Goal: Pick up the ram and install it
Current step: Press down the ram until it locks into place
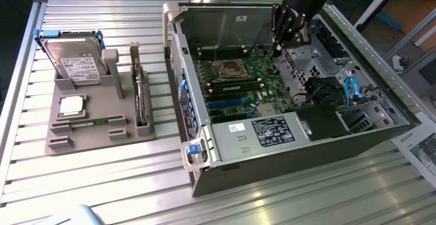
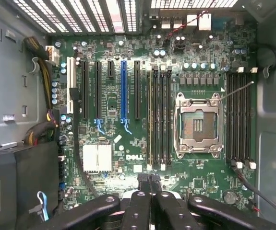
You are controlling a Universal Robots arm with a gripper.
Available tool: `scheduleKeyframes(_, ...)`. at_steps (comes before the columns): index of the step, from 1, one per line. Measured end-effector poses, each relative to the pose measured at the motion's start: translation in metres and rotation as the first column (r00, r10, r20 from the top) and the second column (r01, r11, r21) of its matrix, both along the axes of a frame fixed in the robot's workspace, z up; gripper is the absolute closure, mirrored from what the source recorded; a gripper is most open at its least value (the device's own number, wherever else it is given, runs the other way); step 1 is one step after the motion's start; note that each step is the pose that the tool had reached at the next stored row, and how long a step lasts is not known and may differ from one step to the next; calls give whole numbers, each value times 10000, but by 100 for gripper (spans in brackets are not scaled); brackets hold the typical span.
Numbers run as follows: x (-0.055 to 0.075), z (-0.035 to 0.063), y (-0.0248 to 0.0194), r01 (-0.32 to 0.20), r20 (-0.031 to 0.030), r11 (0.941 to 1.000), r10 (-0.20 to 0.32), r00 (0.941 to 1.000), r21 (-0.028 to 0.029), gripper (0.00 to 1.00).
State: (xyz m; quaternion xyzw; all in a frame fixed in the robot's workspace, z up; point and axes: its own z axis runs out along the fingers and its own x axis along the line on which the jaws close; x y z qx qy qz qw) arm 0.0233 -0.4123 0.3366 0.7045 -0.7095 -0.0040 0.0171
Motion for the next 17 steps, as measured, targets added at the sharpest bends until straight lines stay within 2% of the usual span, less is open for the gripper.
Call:
scheduleKeyframes(6, 0, -114, 0, 0, 0, 10000, 0, 10000, 0, 90)
scheduleKeyframes(17, 1, -408, 0, 0, 0, 10000, 0, 10000, 0, 90)
